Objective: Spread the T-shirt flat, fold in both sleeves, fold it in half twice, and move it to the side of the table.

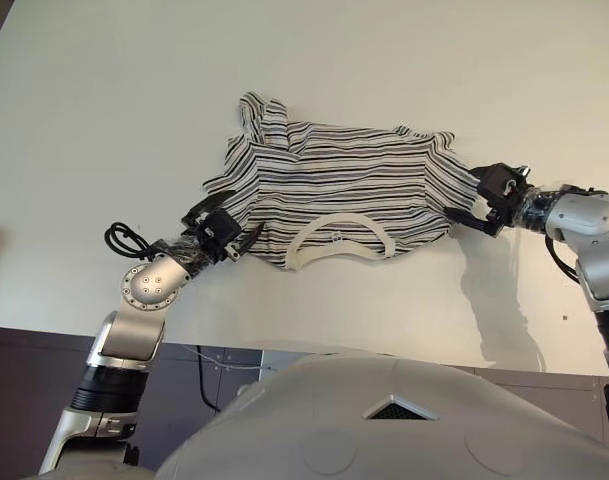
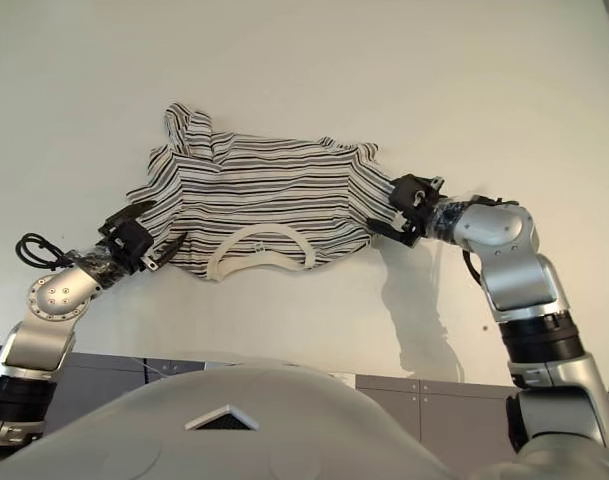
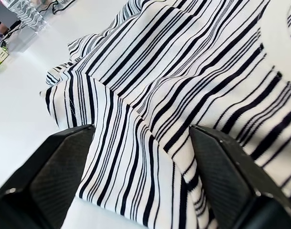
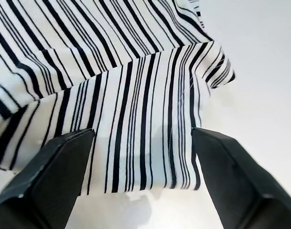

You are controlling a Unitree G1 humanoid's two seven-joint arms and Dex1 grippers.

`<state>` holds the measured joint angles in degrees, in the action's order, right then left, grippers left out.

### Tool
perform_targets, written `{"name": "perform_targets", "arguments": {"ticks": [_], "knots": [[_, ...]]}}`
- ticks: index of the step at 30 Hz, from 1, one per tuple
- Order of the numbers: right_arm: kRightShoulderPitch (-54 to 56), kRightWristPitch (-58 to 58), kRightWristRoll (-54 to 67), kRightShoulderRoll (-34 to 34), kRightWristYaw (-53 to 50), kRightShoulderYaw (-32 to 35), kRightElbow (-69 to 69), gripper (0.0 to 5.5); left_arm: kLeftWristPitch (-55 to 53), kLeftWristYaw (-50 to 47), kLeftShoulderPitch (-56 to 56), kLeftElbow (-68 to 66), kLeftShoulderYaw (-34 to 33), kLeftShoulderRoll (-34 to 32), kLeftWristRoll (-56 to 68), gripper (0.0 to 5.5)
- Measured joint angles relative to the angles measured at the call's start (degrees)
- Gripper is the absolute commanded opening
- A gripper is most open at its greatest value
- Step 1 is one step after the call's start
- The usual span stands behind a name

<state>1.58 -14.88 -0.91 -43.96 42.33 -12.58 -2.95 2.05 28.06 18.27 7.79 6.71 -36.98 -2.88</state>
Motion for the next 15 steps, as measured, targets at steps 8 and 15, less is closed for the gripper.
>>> {"name": "perform_targets", "arguments": {"ticks": [8,15], "knots": [[-3.3,-7.8,18.4,2.9,4.1,12.7,-14.8,3.74,1.1,-0.2,-0.9,-1.0,0.1,0.1,-0.8,3.67],[-11.8,-1.5,10.8,-4.9,12.4,7.5,-11.9,3.74,1.4,-0.7,-0.6,-1.1,0.1,0.1,-0.8,3.67]]}}
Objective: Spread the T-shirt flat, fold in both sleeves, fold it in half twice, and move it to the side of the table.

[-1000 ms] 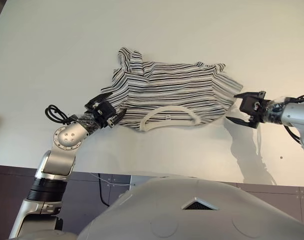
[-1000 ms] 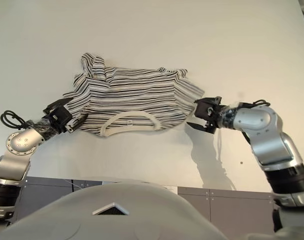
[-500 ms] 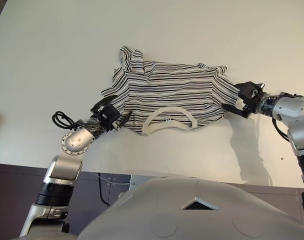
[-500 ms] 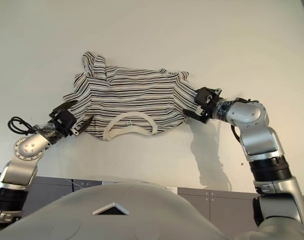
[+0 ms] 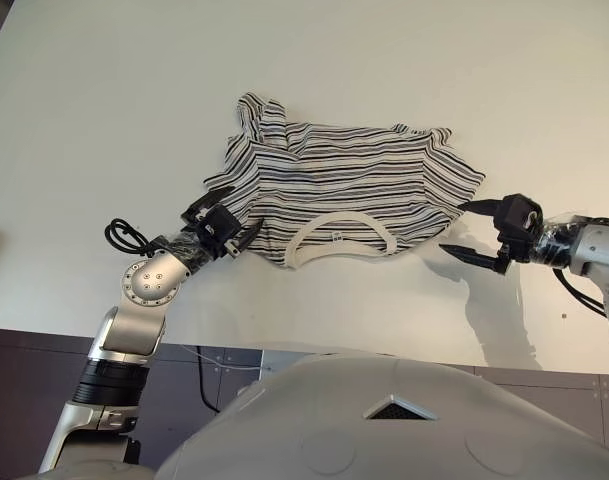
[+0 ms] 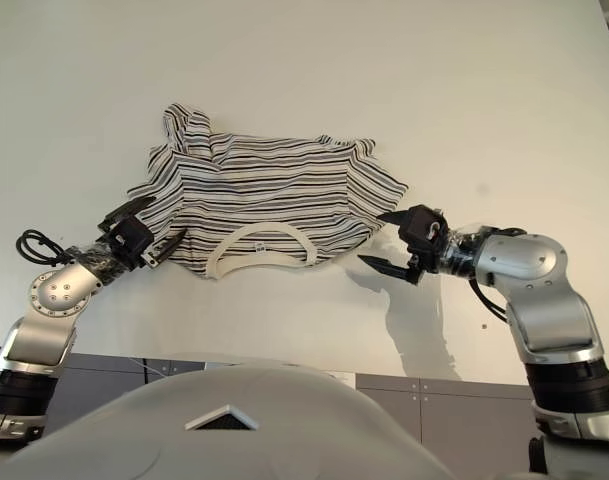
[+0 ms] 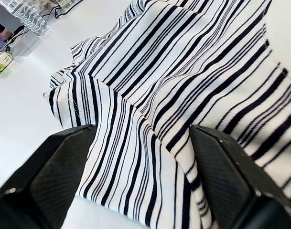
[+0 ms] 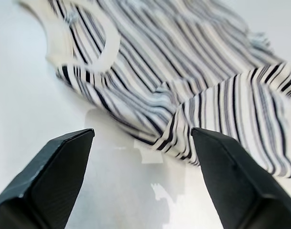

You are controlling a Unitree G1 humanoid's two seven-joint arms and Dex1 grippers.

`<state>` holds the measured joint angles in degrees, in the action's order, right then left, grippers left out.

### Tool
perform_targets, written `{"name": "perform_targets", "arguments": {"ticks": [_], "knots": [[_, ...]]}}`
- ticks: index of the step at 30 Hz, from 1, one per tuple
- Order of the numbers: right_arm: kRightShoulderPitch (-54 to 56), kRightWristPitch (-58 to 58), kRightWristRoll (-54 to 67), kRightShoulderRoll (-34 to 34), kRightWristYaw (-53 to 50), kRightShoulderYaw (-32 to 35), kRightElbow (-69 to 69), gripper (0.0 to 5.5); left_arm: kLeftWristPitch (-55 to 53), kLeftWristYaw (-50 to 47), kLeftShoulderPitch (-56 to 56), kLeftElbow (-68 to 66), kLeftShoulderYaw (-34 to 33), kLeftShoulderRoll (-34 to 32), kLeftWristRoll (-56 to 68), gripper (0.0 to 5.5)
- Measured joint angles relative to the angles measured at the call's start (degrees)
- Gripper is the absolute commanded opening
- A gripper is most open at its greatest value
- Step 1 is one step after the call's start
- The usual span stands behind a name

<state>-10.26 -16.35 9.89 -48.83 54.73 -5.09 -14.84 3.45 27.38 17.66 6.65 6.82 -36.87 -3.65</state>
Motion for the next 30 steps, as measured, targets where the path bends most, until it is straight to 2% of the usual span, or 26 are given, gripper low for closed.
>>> {"name": "perform_targets", "arguments": {"ticks": [9,21,30], "knots": [[6.6,0.9,-5.7,5.5,-7.4,-2.5,8.3,3.74,1.1,-0.3,-0.4,-1.2,0.1,0.3,0.0,3.67],[7.3,-2.4,-1.8,5.4,-2.0,-2.4,5.2,3.74,1.8,-0.5,-0.4,-1.7,0.1,0.6,0.0,3.67],[10.1,-2.7,-4.0,7.5,-6.0,-2.4,9.0,3.74,2.0,-0.7,-0.6,-2.1,0.2,1.0,0.0,3.67]]}}
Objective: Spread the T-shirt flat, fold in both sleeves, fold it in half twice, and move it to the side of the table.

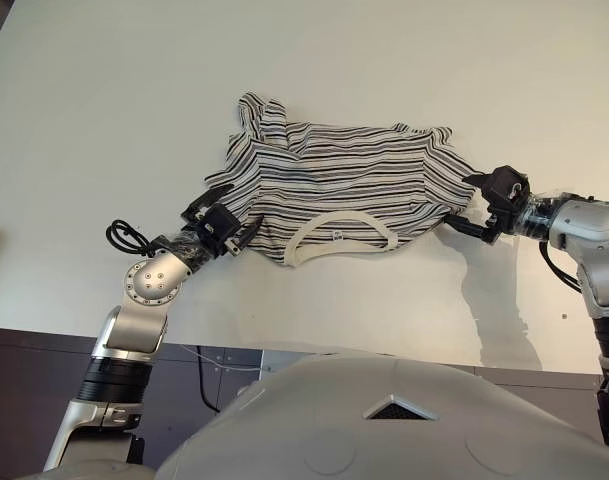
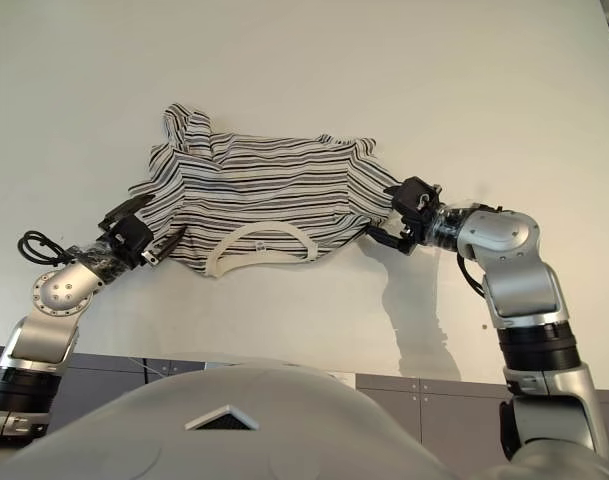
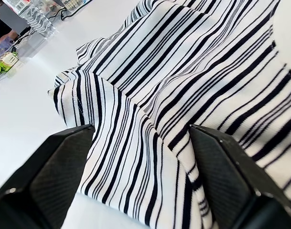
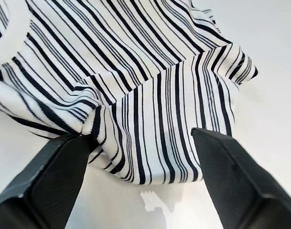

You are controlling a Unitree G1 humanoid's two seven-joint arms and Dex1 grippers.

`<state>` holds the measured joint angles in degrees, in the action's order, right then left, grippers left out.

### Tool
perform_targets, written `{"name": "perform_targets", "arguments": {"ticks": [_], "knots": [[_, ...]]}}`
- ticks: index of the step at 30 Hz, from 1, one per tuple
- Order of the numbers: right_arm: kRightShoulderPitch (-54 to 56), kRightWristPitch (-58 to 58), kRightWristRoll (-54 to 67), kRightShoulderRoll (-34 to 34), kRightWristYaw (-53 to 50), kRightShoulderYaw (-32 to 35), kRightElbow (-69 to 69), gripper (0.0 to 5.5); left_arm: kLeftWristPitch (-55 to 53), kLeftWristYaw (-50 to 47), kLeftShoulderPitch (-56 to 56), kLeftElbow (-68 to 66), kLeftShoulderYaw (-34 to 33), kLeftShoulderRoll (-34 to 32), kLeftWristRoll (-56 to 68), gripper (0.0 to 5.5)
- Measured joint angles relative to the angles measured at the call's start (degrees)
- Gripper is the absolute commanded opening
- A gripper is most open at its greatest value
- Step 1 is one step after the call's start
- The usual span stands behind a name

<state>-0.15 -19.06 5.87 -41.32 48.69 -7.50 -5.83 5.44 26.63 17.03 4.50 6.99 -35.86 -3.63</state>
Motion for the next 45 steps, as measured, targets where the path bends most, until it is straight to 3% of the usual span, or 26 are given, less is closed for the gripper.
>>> {"name": "perform_targets", "arguments": {"ticks": [4,11,15,24,32,36,40,45], "knots": [[1.0,-0.4,-0.7,0.8,-1.2,-0.3,1.3,3.74,0.4,0.0,-0.3,-0.5,0.1,0.0,0.0,3.67],[2.6,7.2,-12.0,-1.4,-5.7,-7.2,1.8,3.74,0.6,-0.5,-0.5,-1.2,0.3,0.6,0.0,3.67],[-3.9,7.3,-10.1,-10.4,1.4,-4.1,-5.5,3.74,0.8,-0.8,-0.1,-0.9,0.7,-0.5,-0.4,3.67],[-12.8,13.4,-4.1,-20.3,14.0,-1.0,-9.6,3.74,0.7,-5.6,3.2,2.0,1.4,-0.5,-2.2,3.67],[-21.3,14.8,11.0,-23.8,27.3,4.7,-14.2,3.74,0.7,-7.3,4.2,2.7,1.6,-0.5,-2.2,3.67],[-6.3,3.7,17.5,-16.2,18.9,6.2,-11.8,3.74,0.7,-7.2,4.4,2.7,1.4,-0.7,-2.1,3.67],[-0.5,10.3,-5.3,-6.0,1.0,-7.1,0.0,3.74,0.7,-4.4,3.2,2.3,1.4,-2.2,-1.2,3.67],[14.3,13.5,-18.9,5.9,-22.2,-12.1,18.4,3.74,-0.8,-0.5,-1.7,0.2,1.3,-2.0,1.2,3.67]]}}
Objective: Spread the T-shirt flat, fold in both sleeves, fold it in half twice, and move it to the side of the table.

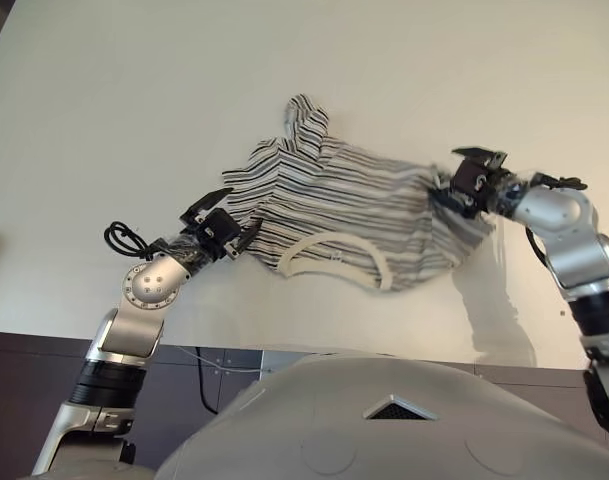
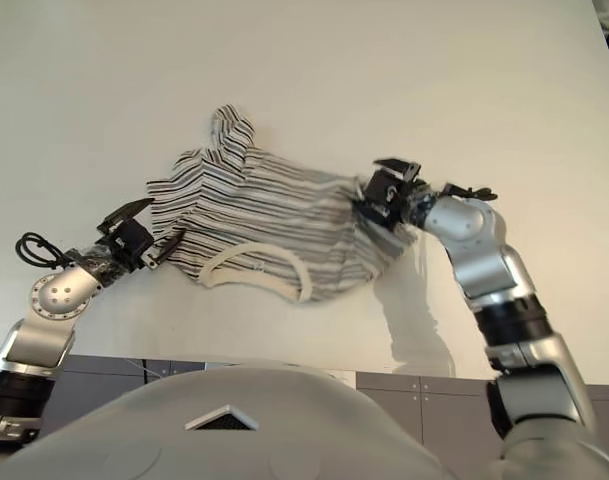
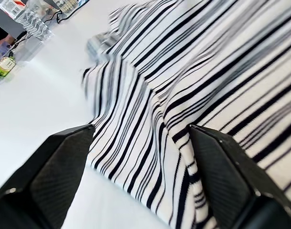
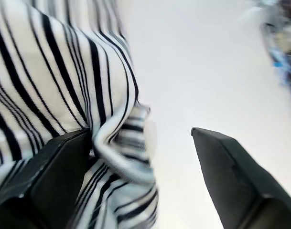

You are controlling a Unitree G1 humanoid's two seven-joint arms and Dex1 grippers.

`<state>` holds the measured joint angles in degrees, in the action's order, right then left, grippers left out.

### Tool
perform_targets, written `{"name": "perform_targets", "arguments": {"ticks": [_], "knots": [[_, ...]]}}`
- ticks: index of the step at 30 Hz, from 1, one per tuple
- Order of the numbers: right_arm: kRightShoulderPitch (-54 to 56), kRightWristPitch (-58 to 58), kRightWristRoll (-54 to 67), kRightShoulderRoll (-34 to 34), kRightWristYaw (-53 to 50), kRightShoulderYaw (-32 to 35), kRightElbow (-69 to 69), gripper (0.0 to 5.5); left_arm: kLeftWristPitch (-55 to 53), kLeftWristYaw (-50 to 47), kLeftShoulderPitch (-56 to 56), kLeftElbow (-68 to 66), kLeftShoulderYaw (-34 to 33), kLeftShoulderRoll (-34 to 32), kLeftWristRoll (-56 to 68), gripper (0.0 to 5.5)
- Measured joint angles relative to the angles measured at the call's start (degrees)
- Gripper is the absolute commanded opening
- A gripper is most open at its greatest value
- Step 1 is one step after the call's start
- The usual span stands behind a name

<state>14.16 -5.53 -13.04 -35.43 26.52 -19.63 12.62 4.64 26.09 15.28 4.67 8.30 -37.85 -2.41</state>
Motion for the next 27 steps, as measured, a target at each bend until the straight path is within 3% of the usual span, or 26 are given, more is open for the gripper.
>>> {"name": "perform_targets", "arguments": {"ticks": [4,5,11,12,14,16,19,22,27], "knots": [[12.9,-0.1,-3.7,9.4,-16.1,0.9,22.3,3.74,-5.3,-0.5,-8.0,-4.9,0.5,5.1,0.1,3.67],[13.3,0.8,-2.6,10.5,-17.8,3.6,21.9,3.74,-7.5,-1.9,-11.0,-6.5,0.5,7.1,-0.1,3.67],[-2.8,5.1,6.5,3.1,-8.7,12.4,-9.0,3.74,-10.6,-2.9,-8.2,3.5,-2.5,7.9,0.1,3.67],[-7.6,6.0,6.7,0.1,-5.6,13.0,-15.0,3.74,-11.2,-2.5,-6.4,7.1,-3.8,7.7,1.0,3.67],[-25.9,14.9,6.5,-12.6,5.8,13.8,-28.5,3.74,-12.0,3.5,3.1,18.9,-11.1,1.2,4.5,3.67],[-30.9,21.8,3.6,-16.3,8.5,13.5,-28.9,3.74,-5.5,9.3,9.6,18.4,-13.2,-6.3,1.4,3.67],[-29.6,27.8,-2.9,-17.1,7.4,12.5,-25.1,3.74,6.2,10.4,11.7,7.5,-12.2,-15.1,-9.0,3.67],[-23.2,32.3,-14.1,-16.7,1.8,10.0,-17.2,3.74,15.3,5.3,2.0,-0.8,-6.7,-14.1,-17.2,3.67],[-16.0,36.6,-18.8,-15.8,0.2,6.1,-10.8,3.74,25.1,-0.3,-10.0,-10.9,1.8,-10.9,-25.3,3.67]]}}
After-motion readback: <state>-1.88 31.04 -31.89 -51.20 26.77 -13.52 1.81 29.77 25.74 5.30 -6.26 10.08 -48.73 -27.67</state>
